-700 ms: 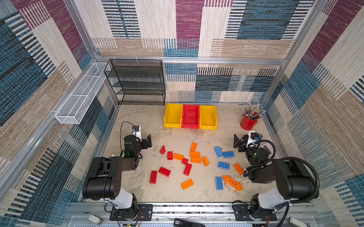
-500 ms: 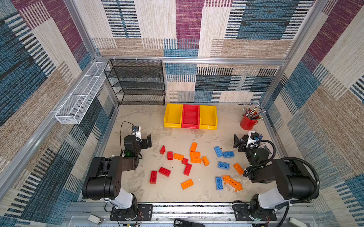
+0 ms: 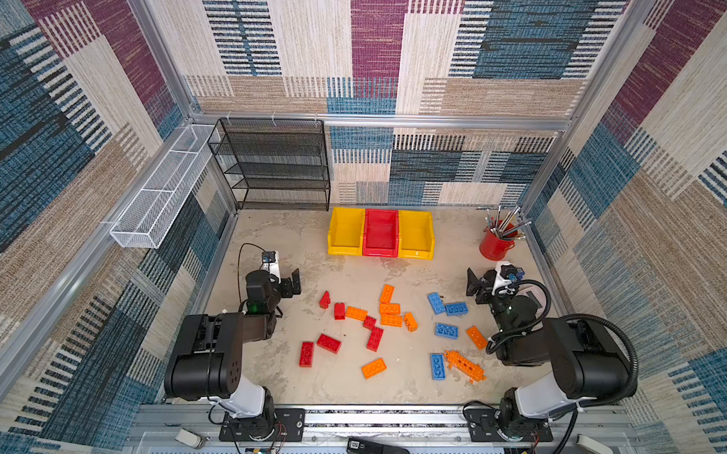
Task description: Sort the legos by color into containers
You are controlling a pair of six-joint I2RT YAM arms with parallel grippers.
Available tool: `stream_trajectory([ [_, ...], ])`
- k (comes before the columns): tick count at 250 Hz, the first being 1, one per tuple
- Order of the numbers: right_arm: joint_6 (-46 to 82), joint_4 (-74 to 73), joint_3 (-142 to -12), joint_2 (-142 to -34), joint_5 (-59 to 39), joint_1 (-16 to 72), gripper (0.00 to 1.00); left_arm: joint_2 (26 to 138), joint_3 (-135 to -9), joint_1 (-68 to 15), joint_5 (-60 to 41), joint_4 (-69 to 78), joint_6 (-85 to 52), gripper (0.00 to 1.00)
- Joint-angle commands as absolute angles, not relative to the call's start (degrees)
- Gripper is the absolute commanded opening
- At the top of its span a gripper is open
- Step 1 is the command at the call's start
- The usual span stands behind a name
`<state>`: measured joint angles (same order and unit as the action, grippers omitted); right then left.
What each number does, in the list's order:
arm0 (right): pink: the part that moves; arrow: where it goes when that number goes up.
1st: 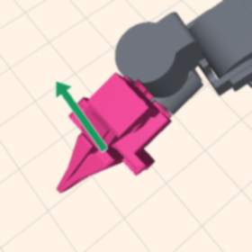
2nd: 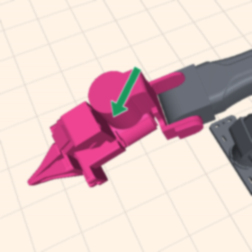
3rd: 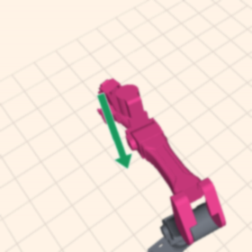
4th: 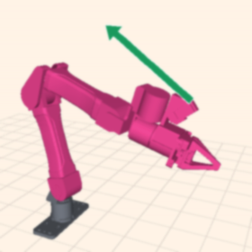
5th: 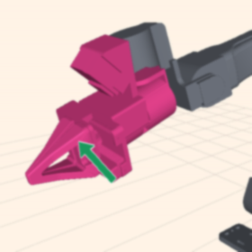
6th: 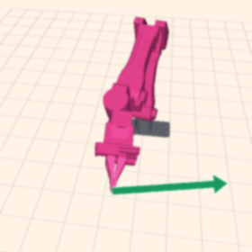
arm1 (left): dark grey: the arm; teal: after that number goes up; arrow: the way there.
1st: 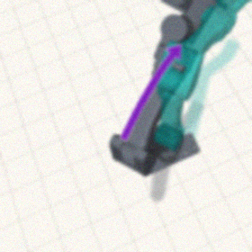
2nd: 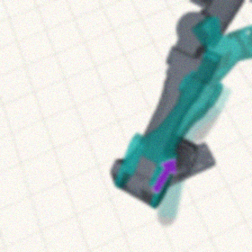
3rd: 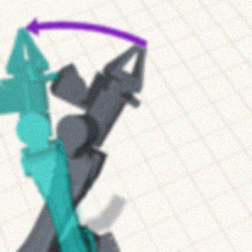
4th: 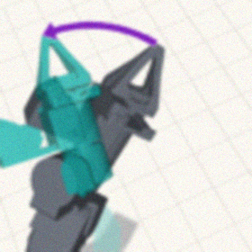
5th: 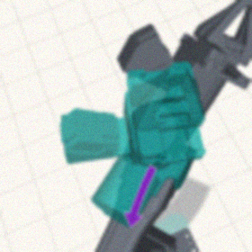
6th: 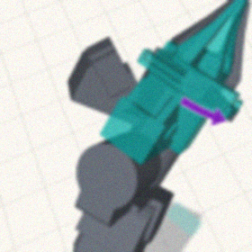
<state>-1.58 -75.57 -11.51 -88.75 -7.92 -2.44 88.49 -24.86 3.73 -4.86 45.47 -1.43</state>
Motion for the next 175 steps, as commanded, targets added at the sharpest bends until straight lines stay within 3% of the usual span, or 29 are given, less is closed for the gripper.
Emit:
stream_trajectory([
  [1,-1.5,-76.4,-11.8,-88.8,-8.4,-2.4,0.99,88.6,-25.1,4.0,-6.0,46.4,-0.3,0.99],
  [144,-1.0,-75.7,-12.1,-88.4,-6.7,-2.5,0.99,88.6,-25.2,4.1,-6.2,46.4,-0.5,0.96],
  [175,-0.9,-64.2,-16.2,-83.3,-5.4,-2.5,0.99,87.8,-25.8,4.1,-6.0,44.8,-0.6,0.94],
])
